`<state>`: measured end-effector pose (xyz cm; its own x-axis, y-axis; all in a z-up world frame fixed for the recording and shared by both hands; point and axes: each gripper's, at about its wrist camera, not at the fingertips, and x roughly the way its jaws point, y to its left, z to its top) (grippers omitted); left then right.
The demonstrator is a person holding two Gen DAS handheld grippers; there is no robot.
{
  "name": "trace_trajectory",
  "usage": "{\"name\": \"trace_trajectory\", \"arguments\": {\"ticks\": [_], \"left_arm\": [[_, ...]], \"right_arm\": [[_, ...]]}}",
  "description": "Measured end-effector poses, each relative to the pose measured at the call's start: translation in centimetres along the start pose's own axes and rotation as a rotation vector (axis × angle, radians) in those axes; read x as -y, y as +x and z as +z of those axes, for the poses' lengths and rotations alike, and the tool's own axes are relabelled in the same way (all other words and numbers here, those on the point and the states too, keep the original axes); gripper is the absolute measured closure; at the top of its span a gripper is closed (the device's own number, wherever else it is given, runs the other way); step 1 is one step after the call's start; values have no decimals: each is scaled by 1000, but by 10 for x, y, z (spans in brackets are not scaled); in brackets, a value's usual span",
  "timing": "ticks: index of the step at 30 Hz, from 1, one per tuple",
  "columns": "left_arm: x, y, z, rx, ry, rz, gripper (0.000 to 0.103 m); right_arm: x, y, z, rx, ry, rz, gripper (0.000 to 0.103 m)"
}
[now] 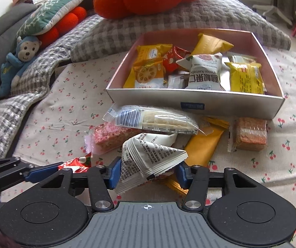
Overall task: Organize snacks
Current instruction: 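Grasp white striped paper pack with right tool while left tool lifts red pack toward box, then lower both packs into the box and open both tools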
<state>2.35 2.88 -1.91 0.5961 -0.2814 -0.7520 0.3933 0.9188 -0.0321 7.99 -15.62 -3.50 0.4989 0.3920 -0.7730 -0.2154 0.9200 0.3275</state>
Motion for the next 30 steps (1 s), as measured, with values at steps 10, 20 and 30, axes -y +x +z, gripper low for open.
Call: {"name": "trace_trajectory", "arguments": {"ticks": [10, 20, 30], "left_arm": [[-5, -7, 13, 41, -65, -17, 72], [-3, -12, 39, 120, -153, -22, 72], [4, 21, 73, 123, -211, 4, 72]], "right_arm": [[21, -38, 1, 4, 98, 72, 51], [62, -67, 18, 117, 203, 77, 51], [111, -68, 50, 232, 325, 82, 51]]}}
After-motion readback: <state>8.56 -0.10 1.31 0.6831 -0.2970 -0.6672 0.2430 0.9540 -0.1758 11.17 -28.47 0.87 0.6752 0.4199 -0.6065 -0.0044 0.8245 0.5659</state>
